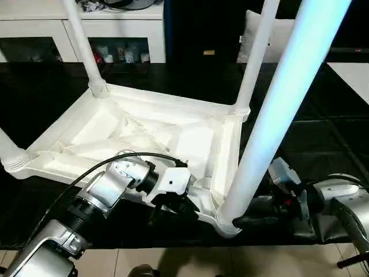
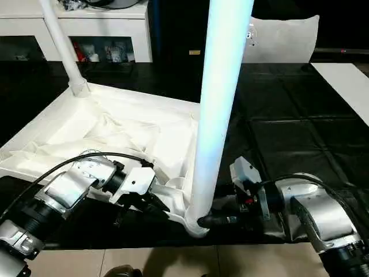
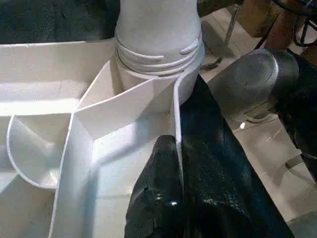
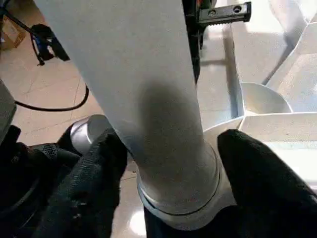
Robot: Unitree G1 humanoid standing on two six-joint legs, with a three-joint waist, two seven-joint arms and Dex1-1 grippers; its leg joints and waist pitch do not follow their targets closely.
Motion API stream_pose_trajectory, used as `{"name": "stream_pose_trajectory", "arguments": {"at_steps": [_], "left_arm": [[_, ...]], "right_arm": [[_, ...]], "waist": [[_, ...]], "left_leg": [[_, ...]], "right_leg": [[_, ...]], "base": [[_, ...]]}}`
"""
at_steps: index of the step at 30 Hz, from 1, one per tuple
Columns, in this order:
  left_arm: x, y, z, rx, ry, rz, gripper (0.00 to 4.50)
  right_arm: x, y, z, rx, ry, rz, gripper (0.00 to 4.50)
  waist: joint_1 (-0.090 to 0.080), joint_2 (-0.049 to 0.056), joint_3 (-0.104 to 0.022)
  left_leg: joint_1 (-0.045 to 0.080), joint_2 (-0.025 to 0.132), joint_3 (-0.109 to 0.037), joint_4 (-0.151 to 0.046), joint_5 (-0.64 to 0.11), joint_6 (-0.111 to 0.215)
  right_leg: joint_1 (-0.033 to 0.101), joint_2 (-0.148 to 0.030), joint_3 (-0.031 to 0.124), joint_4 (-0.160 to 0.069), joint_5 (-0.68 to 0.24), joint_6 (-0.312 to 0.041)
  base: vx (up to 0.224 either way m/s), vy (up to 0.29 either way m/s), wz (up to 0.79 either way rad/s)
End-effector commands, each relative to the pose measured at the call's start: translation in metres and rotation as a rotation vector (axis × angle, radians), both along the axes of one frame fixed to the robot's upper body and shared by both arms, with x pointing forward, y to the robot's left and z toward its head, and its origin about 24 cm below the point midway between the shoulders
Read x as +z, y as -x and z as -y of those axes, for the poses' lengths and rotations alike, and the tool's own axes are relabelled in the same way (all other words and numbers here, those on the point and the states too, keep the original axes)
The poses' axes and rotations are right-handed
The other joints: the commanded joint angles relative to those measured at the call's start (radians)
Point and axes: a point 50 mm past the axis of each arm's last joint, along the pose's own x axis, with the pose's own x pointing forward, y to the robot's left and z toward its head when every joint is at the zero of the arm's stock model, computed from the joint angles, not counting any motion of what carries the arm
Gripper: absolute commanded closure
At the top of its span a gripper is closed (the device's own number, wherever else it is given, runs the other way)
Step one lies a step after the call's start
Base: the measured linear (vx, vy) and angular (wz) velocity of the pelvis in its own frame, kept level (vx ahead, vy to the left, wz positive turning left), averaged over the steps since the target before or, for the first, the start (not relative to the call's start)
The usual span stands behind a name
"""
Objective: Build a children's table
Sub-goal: Rotate leg to tighten
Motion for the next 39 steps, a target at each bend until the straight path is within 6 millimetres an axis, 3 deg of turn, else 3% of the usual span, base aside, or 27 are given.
{"name": "stream_pose_trajectory", "arguments": {"at_steps": [1, 3, 5, 9, 12, 16, 18, 21, 24, 28, 30, 35, 39], "left_arm": [[0.007, 0.004, 0.006, -0.086, 0.006, 0.016, 4.50], [0.007, 0.004, 0.006, -0.088, 0.006, 0.012, 4.50], [0.006, 0.004, 0.005, -0.087, 0.007, 0.008, 4.50], [0.007, 0.003, 0.006, -0.068, 0.019, -0.004, 4.50], [0.008, -0.001, 0.008, 0.002, 0.035, -0.010, 4.50], [0.011, -0.014, 0.021, 0.214, 0.080, 0.006, 4.50], [0.011, -0.019, 0.029, 0.305, 0.103, 0.013, 4.50], [0.011, -0.022, 0.039, 0.404, 0.134, 0.011, 4.50], [0.011, -0.030, 0.058, 0.585, 0.186, 0.013, 4.50], [0.013, -0.036, 0.070, 0.711, 0.221, 0.031, 4.50], [0.014, -0.037, 0.076, 0.743, 0.226, 0.051, 4.50], [0.016, -0.037, 0.072, 0.719, 0.215, 0.087, 4.50], [0.014, -0.037, 0.060, 0.680, 0.203, 0.105, 4.50]], "right_arm": [[0.005, -0.001, -0.003, 0.029, -0.019, -0.001, 1.64], [0.004, -0.001, -0.005, 0.038, -0.024, -0.004, 1.68], [0.002, 0.001, -0.007, 0.048, -0.031, -0.019, 2.05], [0.002, 0.004, -0.010, 0.049, -0.049, -0.034, 2.35], [0.003, 0.004, -0.015, 0.000, -0.098, -0.035, 2.41], [0.000, -0.005, -0.031, -0.228, -0.088, 0.032, 2.45], [-0.006, -0.015, -0.038, -0.390, -0.054, 0.068, 2.46], [-0.010, -0.024, -0.046, -0.544, -0.041, 0.083, 2.51], [-0.017, -0.040, -0.055, -0.822, 0.005, 0.101, 2.57], [-0.021, -0.053, -0.062, -1.018, 0.024, 0.109, 2.57], [-0.019, -0.059, -0.068, -1.085, 0.001, 0.141, 2.03], [-0.009, -0.061, -0.071, -1.103, -0.076, 0.167, 1.53], [-0.005, -0.055, -0.060, -1.031, -0.090, 0.199, 1.28]], "waist": [[-0.002, -0.018, -0.064], [-0.002, -0.018, -0.064], [-0.002, -0.017, -0.064], [-0.002, -0.018, -0.064], [-0.002, -0.018, -0.062], [-0.010, -0.019, -0.055], [-0.027, -0.016, -0.051], [-0.045, -0.019, -0.053], [-0.069, -0.017, -0.054], [-0.074, -0.015, -0.057], [-0.073, -0.014, -0.060], [-0.070, -0.010, -0.062], [-0.069, -0.011, -0.057]], "left_leg": [[0.007, 0.037, -0.004, -0.063, -0.145, 0.075], [0.007, 0.037, -0.004, -0.063, -0.145, 0.075], [0.008, 0.037, -0.005, -0.063, -0.147, 0.073], [0.008, 0.037, -0.004, -0.063, -0.150, 0.071], [0.007, 0.036, -0.004, -0.064, -0.150, 0.067], [0.008, 0.031, -0.006, -0.069, -0.180, 0.041], [0.005, 0.026, -0.010, -0.074, -0.204, 0.007], [0.001, 0.022, -0.014, -0.077, -0.215, 0.000], [-0.001, 0.018, -0.011, -0.072, -0.188, 0.008], [-0.001, 0.017, -0.010, -0.070, -0.156, 0.015], [-0.002, 0.019, -0.008, -0.069, -0.137, 0.025], [-0.001, 0.020, -0.008, -0.069, -0.109, 0.045], [-0.001, 0.021, -0.008, -0.071, -0.146, 0.051]], "right_leg": [[0.052, -0.071, 0.040, -0.073, -0.202, -0.219], [0.051, -0.071, 0.040, -0.074, -0.204, -0.219], [0.051, -0.071, 0.040, -0.074, -0.209, -0.219], [0.050, -0.071, 0.040, -0.075, -0.212, -0.219], [0.051, -0.072, 0.040, -0.075, -0.224, -0.216], [0.047, -0.070, 0.039, -0.084, -0.308, -0.189], [0.044, -0.068, 0.037, -0.094, -0.400, -0.146], [0.048, -0.070, 0.033, -0.099, -0.438, -0.122], [0.045, -0.063, 0.037, -0.096, -0.366, -0.143], [0.047, -0.062, 0.038, -0.096, -0.309, -0.151], [0.049, -0.061, 0.040, -0.091, -0.243, -0.163], [0.054, -0.059, 0.042, -0.079, -0.117, -0.194], [0.057, -0.062, 0.042, -0.084, -0.146, -0.195]], "base": [[0.000, 0.000, 0.00], [0.000, 0.000, 0.00], [0.000, 0.000, 0.00], [0.000, 0.000, 0.00], [0.000, 0.000, 0.00], [0.000, 0.000, 0.00], [0.000, 0.000, 0.00], [0.000, 0.000, 0.00], [0.000, 0.000, 0.00], [0.000, 0.000, 0.00], [0.000, 0.000, 0.00], [0.000, 0.000, 0.00], [0.000, 0.000, 0.00]]}}
